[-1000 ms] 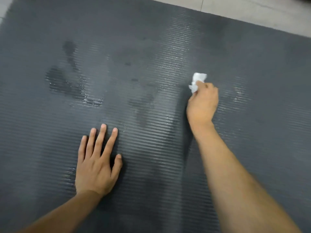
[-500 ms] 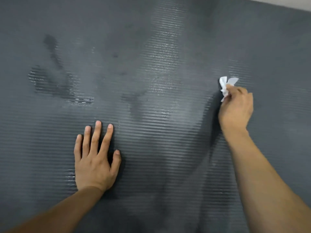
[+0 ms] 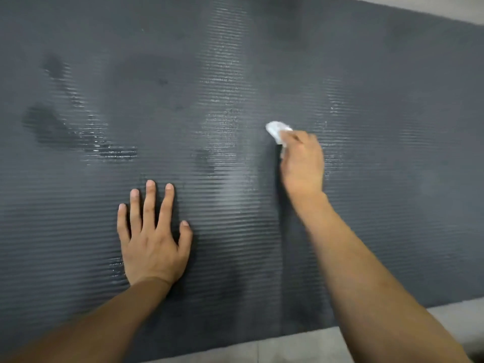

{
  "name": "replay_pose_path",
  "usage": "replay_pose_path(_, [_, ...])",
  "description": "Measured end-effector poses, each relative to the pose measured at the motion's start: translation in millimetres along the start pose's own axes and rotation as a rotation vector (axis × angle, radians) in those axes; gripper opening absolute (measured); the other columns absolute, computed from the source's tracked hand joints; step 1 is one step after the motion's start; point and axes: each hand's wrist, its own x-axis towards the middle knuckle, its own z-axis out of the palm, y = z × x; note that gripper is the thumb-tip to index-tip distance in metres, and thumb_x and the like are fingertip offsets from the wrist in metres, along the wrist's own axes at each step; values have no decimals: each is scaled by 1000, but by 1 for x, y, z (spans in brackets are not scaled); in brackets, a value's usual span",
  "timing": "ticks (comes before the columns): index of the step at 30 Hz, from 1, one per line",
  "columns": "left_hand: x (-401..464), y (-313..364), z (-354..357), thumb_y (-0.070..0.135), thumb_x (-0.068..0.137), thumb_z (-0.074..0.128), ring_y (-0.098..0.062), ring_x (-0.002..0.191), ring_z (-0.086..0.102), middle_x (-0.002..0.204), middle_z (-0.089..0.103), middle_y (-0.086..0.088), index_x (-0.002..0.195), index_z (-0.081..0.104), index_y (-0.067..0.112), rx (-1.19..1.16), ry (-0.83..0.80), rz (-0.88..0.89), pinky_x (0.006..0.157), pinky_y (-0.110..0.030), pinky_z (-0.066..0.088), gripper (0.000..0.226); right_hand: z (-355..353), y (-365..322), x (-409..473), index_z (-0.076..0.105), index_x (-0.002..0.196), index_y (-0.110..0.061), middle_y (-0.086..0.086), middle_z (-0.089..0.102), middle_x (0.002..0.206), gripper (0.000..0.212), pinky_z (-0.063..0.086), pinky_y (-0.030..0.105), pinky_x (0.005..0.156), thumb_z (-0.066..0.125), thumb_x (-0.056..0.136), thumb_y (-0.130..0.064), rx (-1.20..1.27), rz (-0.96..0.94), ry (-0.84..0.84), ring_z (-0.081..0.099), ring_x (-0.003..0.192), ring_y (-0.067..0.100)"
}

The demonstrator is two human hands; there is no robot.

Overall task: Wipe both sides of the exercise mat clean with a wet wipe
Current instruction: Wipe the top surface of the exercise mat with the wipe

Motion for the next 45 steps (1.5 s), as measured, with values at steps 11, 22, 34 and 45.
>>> replay_pose_path(11, [1,-1,0,46,94,38,-33,158,16,170,23,-9,161,32,21,-23,63,16,127,-55,9,72,14,-175,-42,70,112,-14,9,65,99,41,47,45,87,48,79,-4,289,-334,-99,57,98,35])
replay_pose_path(22, [0,1,4,50,95,34,-29,159,10,171,20,-6,162,29,26,-14,87,-1,128,-51,3,71,-19,12,-38,72,109,-10,19,63,104,33,38,40,80,49,86,-5,-10,330,40,55,98,39])
replay_pose_path(34, [-1,1,1,41,95,36,-32,158,15,169,27,-8,160,34,23,-52,97,9,128,-52,6,67,-9,-27,-66,74,101,-19,10,67,87,31,48,37,65,65,74,-4,32,-166,122,59,75,33])
replay_pose_path(45, [2,-13,-17,52,91,34,-33,159,5,173,11,-8,164,22,25,-125,-147,95,128,-50,-1,79,-1,-124,-119,70,101,-11,13,64,96,28,48,42,77,62,75,-3,212,-211,-64,57,87,34])
